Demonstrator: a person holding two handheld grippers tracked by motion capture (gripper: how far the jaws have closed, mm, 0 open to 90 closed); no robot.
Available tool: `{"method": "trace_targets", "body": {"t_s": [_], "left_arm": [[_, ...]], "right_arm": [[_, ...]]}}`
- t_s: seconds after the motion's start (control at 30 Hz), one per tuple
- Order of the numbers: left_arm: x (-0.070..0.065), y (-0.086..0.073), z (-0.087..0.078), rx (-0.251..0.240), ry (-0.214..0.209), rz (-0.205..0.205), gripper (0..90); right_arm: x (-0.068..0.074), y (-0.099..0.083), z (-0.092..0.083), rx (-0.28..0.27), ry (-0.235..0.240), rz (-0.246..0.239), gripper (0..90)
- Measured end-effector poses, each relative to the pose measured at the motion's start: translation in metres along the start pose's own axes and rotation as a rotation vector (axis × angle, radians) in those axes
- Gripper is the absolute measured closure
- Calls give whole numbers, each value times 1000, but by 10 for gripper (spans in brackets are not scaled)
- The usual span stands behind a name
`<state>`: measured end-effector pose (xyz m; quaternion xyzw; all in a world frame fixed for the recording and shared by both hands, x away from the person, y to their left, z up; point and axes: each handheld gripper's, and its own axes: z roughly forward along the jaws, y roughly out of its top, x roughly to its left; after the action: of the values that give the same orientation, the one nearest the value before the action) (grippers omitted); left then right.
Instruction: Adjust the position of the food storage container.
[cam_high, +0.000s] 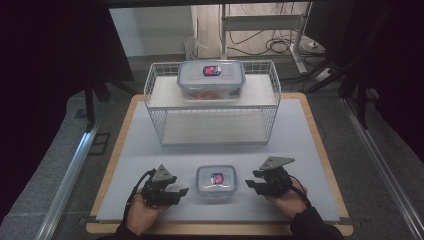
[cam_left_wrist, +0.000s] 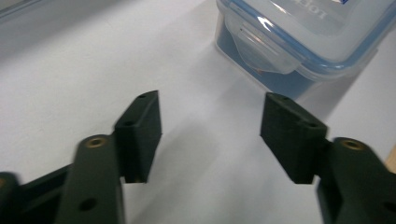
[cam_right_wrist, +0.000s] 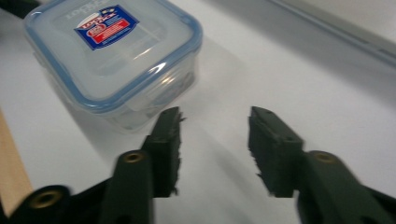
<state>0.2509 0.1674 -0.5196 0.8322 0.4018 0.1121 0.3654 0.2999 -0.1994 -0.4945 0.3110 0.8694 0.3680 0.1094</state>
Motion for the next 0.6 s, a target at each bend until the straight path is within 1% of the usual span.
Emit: {"method": "trace_targets", "body": {"t_s": [0.1,0.17,0.23,0.3,0.37,0.43,0.53,0.6], "left_arm": [[-1,-2,-3,-16,0,7,295],[-2,-2,-3,-33,-2,10,254],[-3,-3,-3,-47,-7,15,215],[-4,-4,-2,-47,-3,19,186],[-4,-6,0,-42,9,27,131],[-4,-6,2,-36,12,28,105],[-3,-7,4,-36,9,24,77],[-3,-8,4,-39,17,22,67]], "right_arm": [[0,-1,-2,-15,-13,-9,416],[1,-3,-2,-26,-8,-6,348],[1,-4,-2,-27,-3,-5,296],[1,-6,-1,-36,3,-3,250],[1,-6,-1,-43,6,-3,192],[2,-7,0,-43,0,0,143],[1,-9,2,-23,-4,-3,118],[0,-10,4,-13,-2,-1,104]]}}
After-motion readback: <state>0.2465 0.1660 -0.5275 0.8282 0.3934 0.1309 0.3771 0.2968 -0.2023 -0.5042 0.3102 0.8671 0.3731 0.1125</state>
